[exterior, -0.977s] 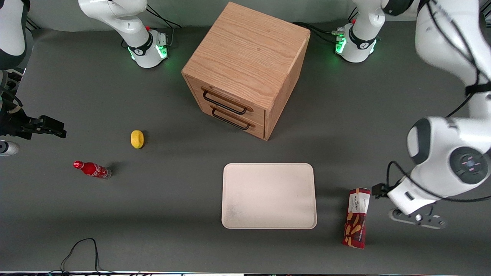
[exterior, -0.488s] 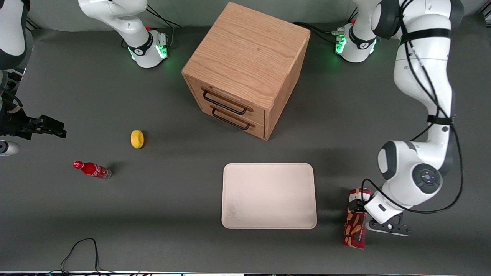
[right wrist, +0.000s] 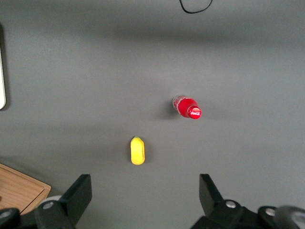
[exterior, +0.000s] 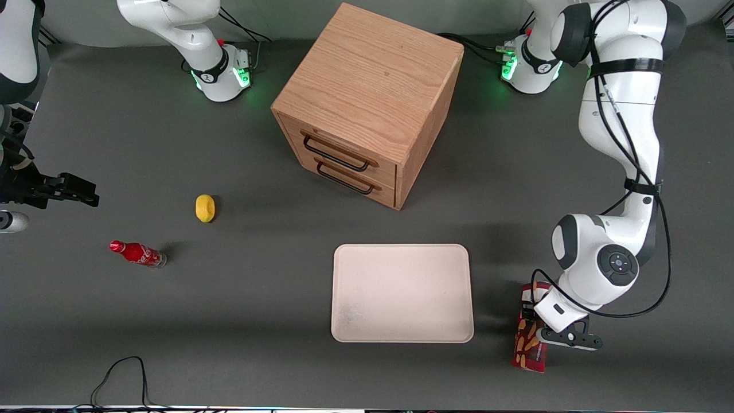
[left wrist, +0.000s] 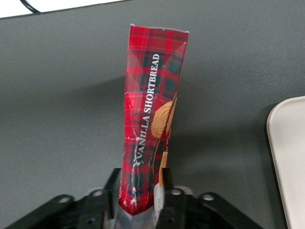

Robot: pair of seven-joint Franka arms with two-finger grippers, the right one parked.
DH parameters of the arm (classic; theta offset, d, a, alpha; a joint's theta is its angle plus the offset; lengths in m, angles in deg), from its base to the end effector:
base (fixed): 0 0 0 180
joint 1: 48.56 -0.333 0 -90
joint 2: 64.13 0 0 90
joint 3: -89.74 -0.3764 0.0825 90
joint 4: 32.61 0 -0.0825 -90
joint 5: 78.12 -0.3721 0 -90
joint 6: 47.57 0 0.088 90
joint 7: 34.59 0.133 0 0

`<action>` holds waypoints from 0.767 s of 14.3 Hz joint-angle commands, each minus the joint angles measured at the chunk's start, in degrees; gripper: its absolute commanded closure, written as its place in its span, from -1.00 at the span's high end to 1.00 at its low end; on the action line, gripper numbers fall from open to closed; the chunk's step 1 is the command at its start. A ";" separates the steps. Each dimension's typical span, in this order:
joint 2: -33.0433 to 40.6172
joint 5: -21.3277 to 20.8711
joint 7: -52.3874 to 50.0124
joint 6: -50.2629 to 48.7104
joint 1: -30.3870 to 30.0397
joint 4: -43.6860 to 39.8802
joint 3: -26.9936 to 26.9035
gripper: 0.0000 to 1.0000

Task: Place red cookie box on tray
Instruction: 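Close the left gripper around the red cookie box, then lift the cookie box and carry it over the white tray's edge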

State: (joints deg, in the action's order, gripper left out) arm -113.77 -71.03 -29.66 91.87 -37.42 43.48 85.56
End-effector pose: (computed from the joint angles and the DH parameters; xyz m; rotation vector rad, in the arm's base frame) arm 0.7992 -0.1166 0.2564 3.0664 -0.2391 0.3728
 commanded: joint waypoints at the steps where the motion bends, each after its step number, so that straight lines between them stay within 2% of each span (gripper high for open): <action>1: 1.92 0.30 0.43 -0.83 0.64 1.00 -0.56 -1.00; 6: 6.04 0.03 2.10 -9.95 0.29 -3.48 -0.83 -1.00; 11: 14.30 0.64 0.78 -20.59 0.64 -3.84 -0.48 -1.00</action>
State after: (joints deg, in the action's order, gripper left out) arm -103.33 -71.03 -28.75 75.55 -37.41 38.69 85.36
